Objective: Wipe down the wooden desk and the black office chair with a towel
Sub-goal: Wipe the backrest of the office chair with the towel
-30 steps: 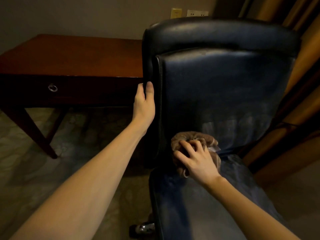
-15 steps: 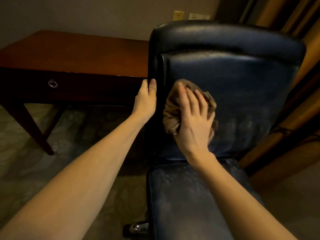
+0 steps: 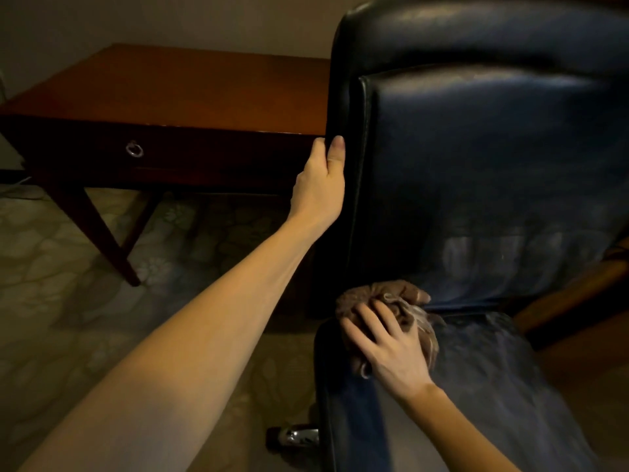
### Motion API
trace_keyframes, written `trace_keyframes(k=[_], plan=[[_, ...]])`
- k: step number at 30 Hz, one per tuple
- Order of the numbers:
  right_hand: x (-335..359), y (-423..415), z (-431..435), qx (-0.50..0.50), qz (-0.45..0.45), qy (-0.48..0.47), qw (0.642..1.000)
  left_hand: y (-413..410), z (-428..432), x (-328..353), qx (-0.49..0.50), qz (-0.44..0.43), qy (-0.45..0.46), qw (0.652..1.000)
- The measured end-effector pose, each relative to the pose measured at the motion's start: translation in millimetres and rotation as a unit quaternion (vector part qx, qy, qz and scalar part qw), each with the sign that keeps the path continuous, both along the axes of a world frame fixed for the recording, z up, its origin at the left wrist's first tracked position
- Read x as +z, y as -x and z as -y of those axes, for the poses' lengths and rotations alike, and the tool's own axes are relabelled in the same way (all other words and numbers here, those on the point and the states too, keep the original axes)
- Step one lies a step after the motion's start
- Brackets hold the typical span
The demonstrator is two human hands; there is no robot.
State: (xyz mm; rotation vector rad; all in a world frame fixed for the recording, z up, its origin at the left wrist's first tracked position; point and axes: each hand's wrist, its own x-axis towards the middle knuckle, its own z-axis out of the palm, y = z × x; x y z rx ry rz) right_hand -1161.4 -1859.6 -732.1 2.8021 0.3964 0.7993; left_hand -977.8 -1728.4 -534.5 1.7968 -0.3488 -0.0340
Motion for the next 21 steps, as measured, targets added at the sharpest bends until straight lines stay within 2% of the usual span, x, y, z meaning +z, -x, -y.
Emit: trace_keyframes(k=[3,8,12,14,18,21], plan=[[18,20,0,-0.053,-0.012,-0.106,0.993,-1,1,2,-0.011,-0.006,-0.024,1.000],[99,17,-9,-0.029,0.194,-0.268,0.943,4,-9,10,-0.035,-0.011,-0.027,0.999],[152,-7,-23,-0.019,0.297,-0.309,0.903,4,-17,10,-0.056,-0.016,-0.037,0.998],[151,-24,-28,-0.022,0.291,-0.324,0.900,1,-18,6,-0.057,-0.012,-0.044,0.997],[95,-46,-42,-0.058,0.169,-0.277,0.944,0,-19,-4,-0.041,0.007,-0.034,0.999],[54,-55,-44,-0.066,0.157,-0.262,0.950,-3,-15,-15,-0.010,0.037,-0.027,0.999]])
